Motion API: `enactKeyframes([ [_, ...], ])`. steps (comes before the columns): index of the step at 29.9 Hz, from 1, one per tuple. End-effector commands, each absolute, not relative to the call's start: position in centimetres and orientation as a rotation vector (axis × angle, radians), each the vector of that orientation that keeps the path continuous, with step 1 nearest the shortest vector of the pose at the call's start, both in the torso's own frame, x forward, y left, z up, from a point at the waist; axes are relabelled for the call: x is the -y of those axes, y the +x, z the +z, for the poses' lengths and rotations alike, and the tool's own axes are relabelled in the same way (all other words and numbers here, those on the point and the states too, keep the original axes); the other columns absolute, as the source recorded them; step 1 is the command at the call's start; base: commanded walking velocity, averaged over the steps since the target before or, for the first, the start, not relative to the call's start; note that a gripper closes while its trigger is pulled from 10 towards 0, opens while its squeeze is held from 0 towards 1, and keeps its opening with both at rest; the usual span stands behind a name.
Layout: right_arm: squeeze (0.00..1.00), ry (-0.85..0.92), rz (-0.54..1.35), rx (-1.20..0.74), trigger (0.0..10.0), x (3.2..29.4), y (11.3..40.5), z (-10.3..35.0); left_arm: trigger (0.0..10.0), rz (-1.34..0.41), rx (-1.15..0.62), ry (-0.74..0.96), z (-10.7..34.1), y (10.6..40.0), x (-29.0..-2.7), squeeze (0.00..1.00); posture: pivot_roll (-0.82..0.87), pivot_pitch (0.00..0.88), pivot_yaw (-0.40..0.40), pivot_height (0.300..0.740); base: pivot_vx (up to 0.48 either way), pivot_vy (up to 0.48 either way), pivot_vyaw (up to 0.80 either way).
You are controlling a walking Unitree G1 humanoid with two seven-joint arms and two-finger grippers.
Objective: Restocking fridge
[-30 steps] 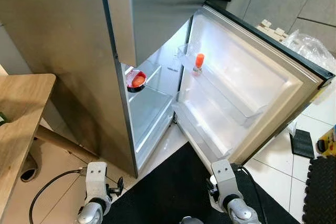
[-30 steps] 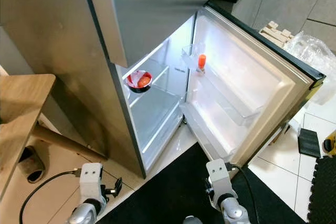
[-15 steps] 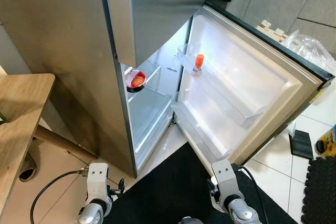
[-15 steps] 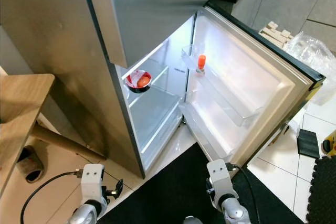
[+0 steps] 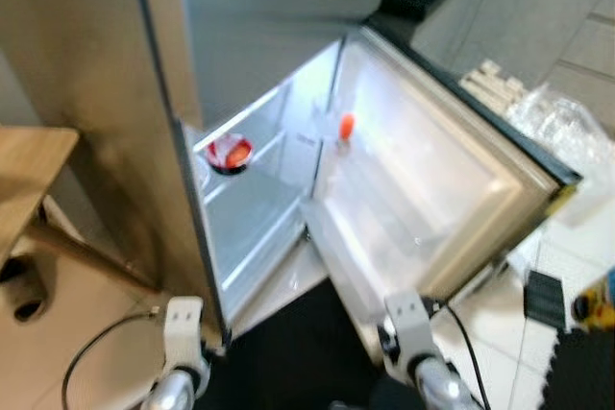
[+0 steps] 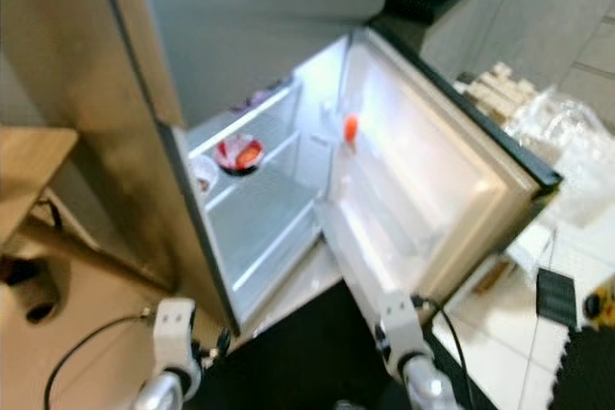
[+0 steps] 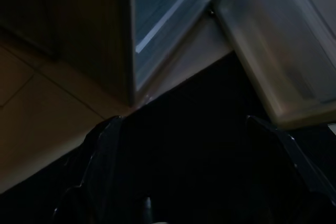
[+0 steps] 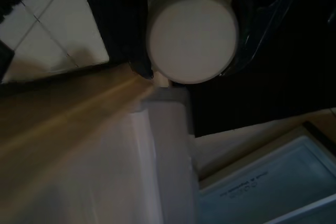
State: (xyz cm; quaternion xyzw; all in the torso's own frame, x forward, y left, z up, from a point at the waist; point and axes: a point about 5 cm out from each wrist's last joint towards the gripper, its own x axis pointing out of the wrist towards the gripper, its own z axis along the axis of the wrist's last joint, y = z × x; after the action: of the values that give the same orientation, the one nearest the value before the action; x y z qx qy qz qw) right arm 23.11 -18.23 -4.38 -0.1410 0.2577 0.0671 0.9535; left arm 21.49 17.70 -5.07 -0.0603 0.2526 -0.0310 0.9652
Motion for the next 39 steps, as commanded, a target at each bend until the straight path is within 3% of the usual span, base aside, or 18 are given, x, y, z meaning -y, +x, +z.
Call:
enactKeyframes([
  [1,0.0,-0.288,0.131,-0.531,10.0,18.3,22.9,-4.5,10.0,-0.047,-0.534,-0.139,-5.5,20.9,-17.7,0.0,-0.14,0.103,-0.02,0.725,0.0,0.0,0.0],
  [10,0.0,-0.282,0.13,-0.525,10.0,18.2,23.0,-4.4,10.0,-0.044,-0.534,-0.137,-5.4,20.9,-18.0,0.0,-0.14,0.1,-0.015,0.725,0.0,0.0,0.0],
  [21,0.0,-0.146,0.111,-0.437,10.0,17.9,25.7,-2.4,10.0,-0.112,-0.521,-0.088,-5.2,21.1,-17.9,0.0,-0.15,0.094,-0.01,0.725,0.0,0.0,0.0],
  [25,0.0,-0.158,0.035,-0.395,10.0,19.5,27.1,-1.1,10.0,-0.117,-0.514,-0.087,-5.1,21.4,-17.7,0.0,-0.15,0.09,-0.01,0.725,0.0,0.0,0.0],
  [27,0.0,-0.188,-0.068,-0.381,10.0,22.0,27.7,-0.2,10.0,-0.129,-0.513,-0.081,-5.0,21.5,-17.5,0.0,-0.15,0.089,-0.008,0.725,0.0,0.0,0.0],
  [32,0.0,-0.214,-0.119,-0.385,10.0,23.4,27.8,0.2,10.0,-0.136,-0.512,-0.078,-5.0,21.5,-17.5,0.0,-0.15,0.091,-0.007,0.725,0.0,0.0,0.0],
  [35,0.0,-0.308,-0.32,-0.402,10.0,27.5,27.3,1.2,10.0,-0.135,-0.516,-0.074,-5.1,21.3,-17.6,0.0,-0.15,0.097,-0.009,0.725,0.0,0.0,0.0],
  [39,0.0,-0.354,-0.428,-0.425,10.0,29.6,26.3,1.3,10.0,-0.132,-0.518,-0.07,-5.1,21.2,-17.8,0.0,-0.15,0.099,-0.01,0.725,0.0,0.0,0.0],
])
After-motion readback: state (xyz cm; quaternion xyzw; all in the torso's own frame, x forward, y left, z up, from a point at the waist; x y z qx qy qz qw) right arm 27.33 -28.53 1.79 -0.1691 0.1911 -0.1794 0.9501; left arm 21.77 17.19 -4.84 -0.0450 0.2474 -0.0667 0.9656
